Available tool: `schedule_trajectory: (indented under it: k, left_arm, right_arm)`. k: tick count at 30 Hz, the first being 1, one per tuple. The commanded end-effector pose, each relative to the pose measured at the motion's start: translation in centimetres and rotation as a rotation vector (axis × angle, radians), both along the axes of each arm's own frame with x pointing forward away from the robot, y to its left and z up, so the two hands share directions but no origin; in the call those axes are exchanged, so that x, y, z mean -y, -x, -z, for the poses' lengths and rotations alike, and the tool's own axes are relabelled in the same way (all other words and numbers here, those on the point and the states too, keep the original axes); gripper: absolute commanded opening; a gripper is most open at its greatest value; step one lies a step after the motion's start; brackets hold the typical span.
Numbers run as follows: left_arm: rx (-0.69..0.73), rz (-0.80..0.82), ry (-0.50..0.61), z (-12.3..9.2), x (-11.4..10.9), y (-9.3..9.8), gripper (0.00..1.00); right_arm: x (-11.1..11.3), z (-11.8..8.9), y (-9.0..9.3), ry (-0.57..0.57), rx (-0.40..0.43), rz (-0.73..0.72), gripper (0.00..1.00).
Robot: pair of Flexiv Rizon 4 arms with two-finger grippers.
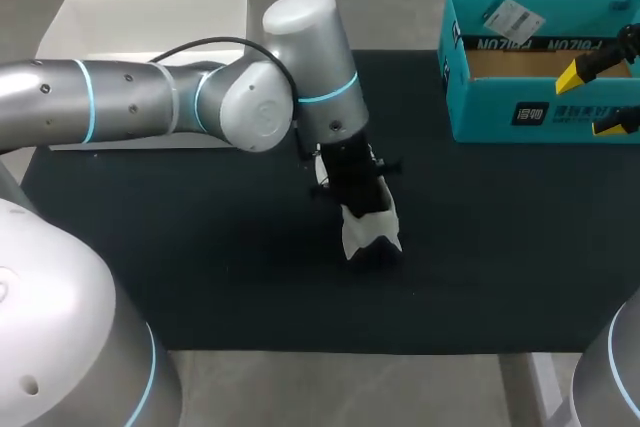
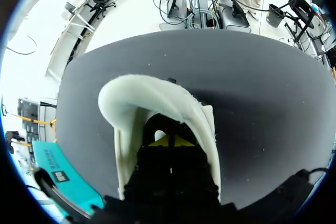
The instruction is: Take the shoe out of the shoebox, open the shoe tongue, remove and reinsert the insole, then place the shoe into the shoebox
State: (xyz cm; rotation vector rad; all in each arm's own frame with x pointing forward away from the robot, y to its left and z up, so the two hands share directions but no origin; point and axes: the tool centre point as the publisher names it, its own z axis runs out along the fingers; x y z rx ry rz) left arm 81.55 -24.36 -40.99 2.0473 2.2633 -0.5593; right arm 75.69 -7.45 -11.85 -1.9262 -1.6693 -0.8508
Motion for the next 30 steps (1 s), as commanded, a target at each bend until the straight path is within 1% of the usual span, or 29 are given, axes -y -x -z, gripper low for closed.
schedule_trajectory:
  k: [1, 4, 9, 13, 16, 21, 28, 30]
  left_arm:
    - [-0.01, 0.01, -0.008, 1.1, 0.7, -0.2, 0.0]
    - [-0.006, 0.02, -0.004, 0.3, 0.7, -0.2, 0.0]
    - [0.058, 0.035, 0.022, -2.8, 0.7, -0.3, 0.0]
    - [0.121, 0.04, 0.01, -4.3, 0.8, -0.6, 0.0]
    - [0.15, 0.033, 0.001, -4.6, 0.9, -1.2, 0.0]
    - [0.208, 0.029, -0.004, -4.3, 0.9, -2.8, 0.0]
    - [0.268, 0.027, -0.038, -4.9, 0.9, -6.0, 0.0]
    - [0.28, 0.022, -0.039, -5.3, 0.9, -6.6, 0.0]
  right_arm:
    - [-0.1, 0.1, 0.0, 0.002, -0.001, 0.002, 1.0]
    - [-0.1, 0.1, 0.0, 0.002, -0.001, 0.002, 1.0]
    - [-0.1, 0.1, 0.0, 0.002, -0.001, 0.002, 1.0]
    - [-0.1, 0.1, 0.0, 0.002, -0.001, 0.002, 1.0]
    - [-0.1, 0.1, 0.0, 0.002, -0.001, 0.002, 1.0]
    - [-0.1, 0.1, 0.0, 0.002, -0.001, 0.002, 1.0]
    - [-0.1, 0.1, 0.0, 0.002, -0.001, 0.002, 1.0]
    - [-0.1, 0.1, 0.0, 0.002, -0.001, 0.002, 1.0]
